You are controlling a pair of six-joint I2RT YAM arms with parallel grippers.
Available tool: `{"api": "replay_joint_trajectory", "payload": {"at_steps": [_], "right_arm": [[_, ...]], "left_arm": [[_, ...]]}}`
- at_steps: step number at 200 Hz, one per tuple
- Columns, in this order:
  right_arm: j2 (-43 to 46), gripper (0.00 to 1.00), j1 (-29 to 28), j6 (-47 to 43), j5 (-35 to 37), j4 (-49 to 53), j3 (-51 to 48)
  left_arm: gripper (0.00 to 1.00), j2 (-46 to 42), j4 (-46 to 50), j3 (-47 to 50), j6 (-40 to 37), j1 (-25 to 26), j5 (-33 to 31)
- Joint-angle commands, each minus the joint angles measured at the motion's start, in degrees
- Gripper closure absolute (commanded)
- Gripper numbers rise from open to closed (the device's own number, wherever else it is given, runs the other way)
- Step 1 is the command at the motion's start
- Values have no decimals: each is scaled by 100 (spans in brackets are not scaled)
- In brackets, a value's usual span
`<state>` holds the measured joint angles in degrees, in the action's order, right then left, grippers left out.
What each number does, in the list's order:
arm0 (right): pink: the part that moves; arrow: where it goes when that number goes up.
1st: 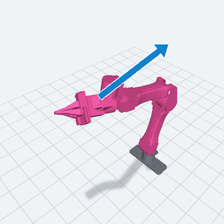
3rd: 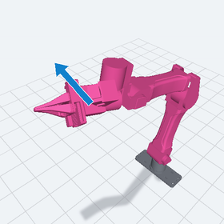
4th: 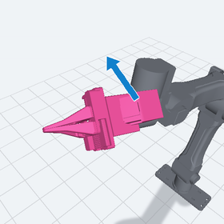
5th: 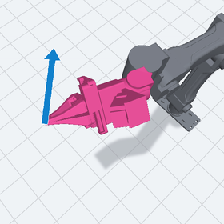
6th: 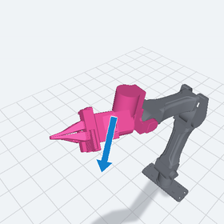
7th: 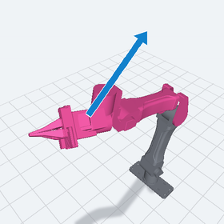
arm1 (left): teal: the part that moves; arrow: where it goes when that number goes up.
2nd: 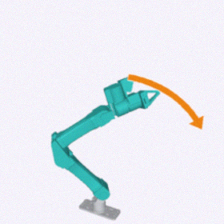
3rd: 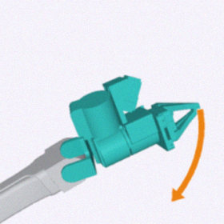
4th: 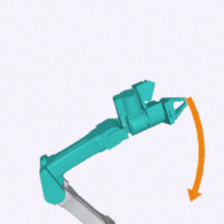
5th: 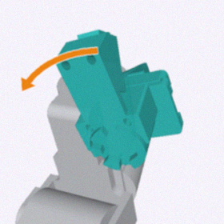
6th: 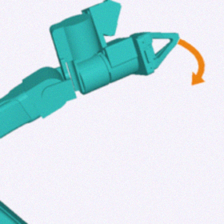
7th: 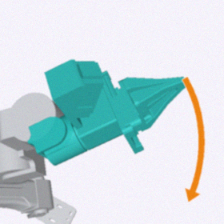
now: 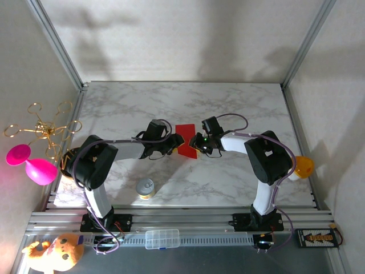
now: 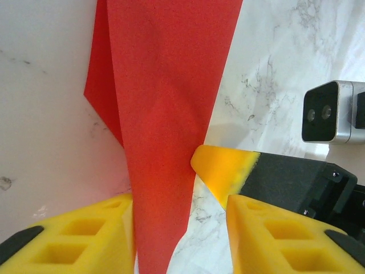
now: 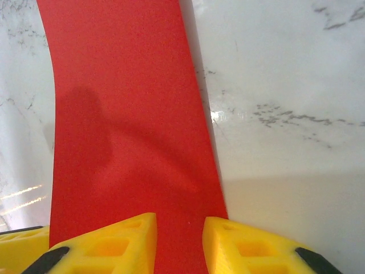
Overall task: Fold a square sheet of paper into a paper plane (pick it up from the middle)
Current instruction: Third fold the triangle at the center of the table.
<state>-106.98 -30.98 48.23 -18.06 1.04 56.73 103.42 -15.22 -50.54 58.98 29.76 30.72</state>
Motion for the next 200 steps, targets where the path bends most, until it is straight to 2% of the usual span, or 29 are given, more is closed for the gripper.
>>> {"api": "replay_joint_trajectory", "payload": {"at_steps": [1, 56, 162, 200], "right_arm": [[-324, 69, -18, -98, 198, 521, -307], [139, 59, -5, -312, 80, 11, -444], [225, 59, 0, -312, -57, -181, -497], [374, 54, 33, -429, -43, -278, -489]], "left_arm": [[62, 141, -100, 53, 121, -58, 92], [71, 297, 88, -3, 99, -268, 112], [83, 514, -16, -219, -16, -346, 430], [91, 506, 8, -228, -15, -364, 479]]}}
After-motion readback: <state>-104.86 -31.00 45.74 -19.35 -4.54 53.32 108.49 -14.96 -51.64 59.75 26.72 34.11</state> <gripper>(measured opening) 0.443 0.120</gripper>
